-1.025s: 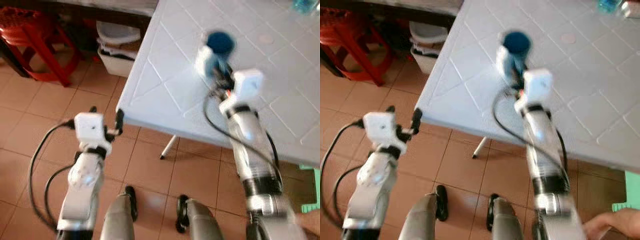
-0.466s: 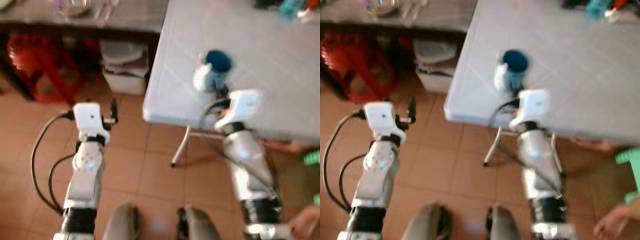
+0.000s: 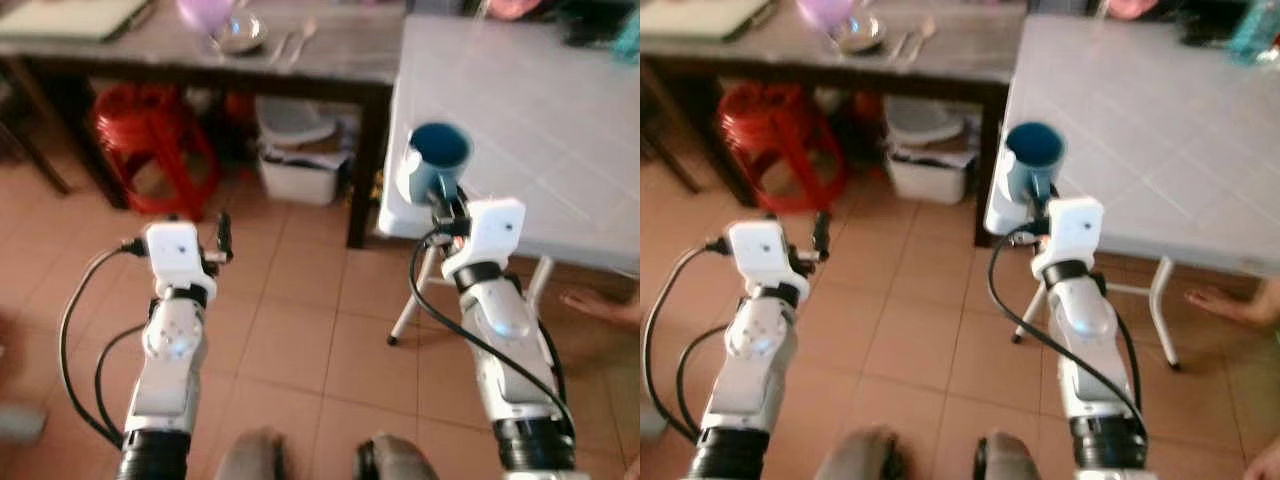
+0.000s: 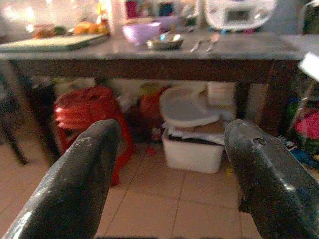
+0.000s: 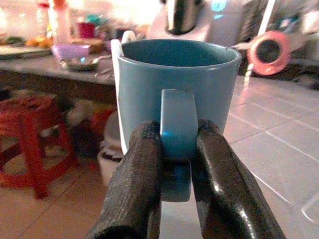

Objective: Setting the table

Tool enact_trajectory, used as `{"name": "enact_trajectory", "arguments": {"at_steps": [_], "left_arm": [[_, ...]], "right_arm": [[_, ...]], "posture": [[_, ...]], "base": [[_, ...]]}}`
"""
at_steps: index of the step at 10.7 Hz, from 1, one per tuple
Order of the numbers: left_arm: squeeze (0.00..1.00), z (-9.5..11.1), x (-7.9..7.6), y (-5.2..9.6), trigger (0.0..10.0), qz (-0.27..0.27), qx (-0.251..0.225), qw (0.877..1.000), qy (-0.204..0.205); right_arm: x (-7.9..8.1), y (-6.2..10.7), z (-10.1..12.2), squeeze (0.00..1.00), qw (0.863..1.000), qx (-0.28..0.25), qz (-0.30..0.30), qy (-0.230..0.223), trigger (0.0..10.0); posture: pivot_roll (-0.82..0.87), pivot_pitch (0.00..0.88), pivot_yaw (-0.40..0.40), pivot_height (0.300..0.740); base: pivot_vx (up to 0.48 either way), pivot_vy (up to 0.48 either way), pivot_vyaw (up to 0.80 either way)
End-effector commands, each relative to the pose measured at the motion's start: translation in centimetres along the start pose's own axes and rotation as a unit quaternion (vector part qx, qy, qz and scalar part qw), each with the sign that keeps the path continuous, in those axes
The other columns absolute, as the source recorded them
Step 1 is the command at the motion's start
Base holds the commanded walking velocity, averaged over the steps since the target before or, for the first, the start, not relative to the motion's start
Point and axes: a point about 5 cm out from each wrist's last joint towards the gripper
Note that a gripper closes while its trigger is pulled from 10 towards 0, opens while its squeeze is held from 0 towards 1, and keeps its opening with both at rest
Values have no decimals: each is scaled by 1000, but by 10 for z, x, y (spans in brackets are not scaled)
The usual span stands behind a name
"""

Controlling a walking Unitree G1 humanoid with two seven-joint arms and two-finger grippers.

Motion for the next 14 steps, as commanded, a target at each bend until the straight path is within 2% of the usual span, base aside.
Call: {"name": "enact_trajectory", "arguments": {"at_steps": [1, 3, 5, 6, 9, 10, 12, 14], "left_arm": [[0, 4, 3, -3, 10000, 1, -7, 1000, -10], [0, 8, 3, -7, 10000, 0, -16, 1000, -15], [0, 7, 2, -6, 10000, 2, -15, 1000, -11], [0, 5, 1, -4, 10000, 4, -13, 1000, -8], [0, 5, 8, -5, 10000, 20, -12, 1000, -3], [0, 5, 8, -6, 10000, 21, -12, 1000, -7], [0, 4, 6, -6, 10000, 19, -15, 1000, -14], [0, 6, 6, -7, 10000, 19, -18, 1000, -7]], "right_arm": [[2, -5, 12, 0, 1000, -22, -1, -7, 10000], [2, -11, 17, 0, 1000, -25, -9, -9, 10000], [-3, -13, 11, 0, 1000, -9, -23, 19, 10000], [0, -13, 11, 0, 1000, -7, -12, 11, 10000], [3, -10, 7, 0, 999, 0, -17, 31, 10000], [10, -5, 6, 0, 1000, 4, 30, -5, 10000], [3, -6, 9, 0, 1000, -6, 8, 13, 10000], [-1, -8, 12, 0, 1000, -14, 10, 8, 10000]], "posture": [[-23, 93, 22, 740], [-25, 94, 22, 740], [-28, 98, 16, 740], [-32, 98, 15, 740], [-38, 103, 13, 740], [-39, 104, 12, 740], [-39, 105, 9, 740], [-37, 108, 2, 740]], "base": [[480, 0, 0], [480, 0, 0], [480, 0, 0], [480, 0, 0], [465, 0, 0], [416, 0, 0], [416, 0, 0], [401, 261, 0]]}}
Point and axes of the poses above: a point about 5 cm out from each wrist's last joint towards the gripper, its own y axis pointing back from the gripper into the wrist, its own z axis along the axis of the wrist's last joint, x = y × z, and after that the axes turned 10 degrees about y, right-handed
